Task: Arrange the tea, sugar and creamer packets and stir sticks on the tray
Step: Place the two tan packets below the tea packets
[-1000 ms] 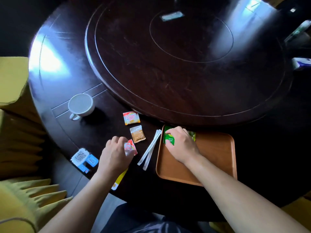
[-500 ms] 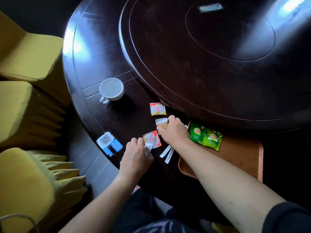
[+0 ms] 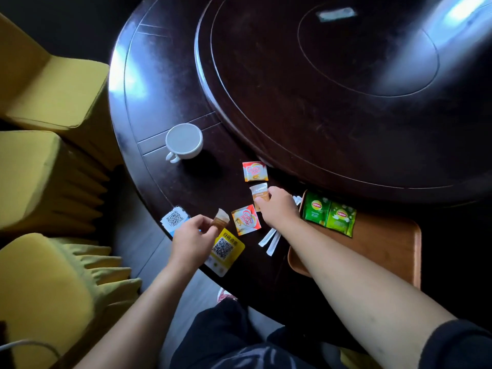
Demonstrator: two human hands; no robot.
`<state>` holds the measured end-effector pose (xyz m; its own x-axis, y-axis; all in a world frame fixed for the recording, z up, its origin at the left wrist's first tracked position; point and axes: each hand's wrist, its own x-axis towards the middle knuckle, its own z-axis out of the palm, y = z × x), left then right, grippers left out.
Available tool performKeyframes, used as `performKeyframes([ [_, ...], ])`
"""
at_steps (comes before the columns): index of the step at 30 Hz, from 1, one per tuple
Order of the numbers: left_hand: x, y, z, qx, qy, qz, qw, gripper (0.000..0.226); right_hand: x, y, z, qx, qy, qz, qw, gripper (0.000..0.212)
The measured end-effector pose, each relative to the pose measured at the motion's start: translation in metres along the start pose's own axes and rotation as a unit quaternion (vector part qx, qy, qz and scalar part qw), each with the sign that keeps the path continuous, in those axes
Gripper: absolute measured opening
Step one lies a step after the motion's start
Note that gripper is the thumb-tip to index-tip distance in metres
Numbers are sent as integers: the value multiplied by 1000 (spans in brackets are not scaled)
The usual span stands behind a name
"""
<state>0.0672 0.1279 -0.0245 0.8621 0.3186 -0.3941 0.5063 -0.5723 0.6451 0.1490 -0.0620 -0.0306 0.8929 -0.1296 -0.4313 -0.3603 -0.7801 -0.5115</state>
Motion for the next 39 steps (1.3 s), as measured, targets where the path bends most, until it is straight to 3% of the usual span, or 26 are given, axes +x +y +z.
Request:
performKeyframes([
  [5,4,7,-1,-114,-60,-23,991,10,-20,26,-24,60,-4,-11,998,22],
  [8,4,24,10,-126,-99,-17,987,8,-34,61,-40,127,1,-8,992,18],
  [14,-9,65,52,-84,-157,26,984,8,-61,137,-65,197,51,84,976,22],
  [19,-23,99,91,-12,-203,57,977,8,-77,177,-69,215,80,134,964,9],
  [28,-43,121,133,106,-207,101,967,16,-80,198,-64,238,86,159,954,12],
  [35,-45,118,136,176,-154,155,960,19,-72,193,-64,182,94,148,967,15],
  [37,-46,117,134,188,-131,188,955,22,-75,193,-65,158,91,148,972,22],
  [39,-47,111,135,198,-112,287,931,27,-79,193,-66,102,97,138,980,28],
])
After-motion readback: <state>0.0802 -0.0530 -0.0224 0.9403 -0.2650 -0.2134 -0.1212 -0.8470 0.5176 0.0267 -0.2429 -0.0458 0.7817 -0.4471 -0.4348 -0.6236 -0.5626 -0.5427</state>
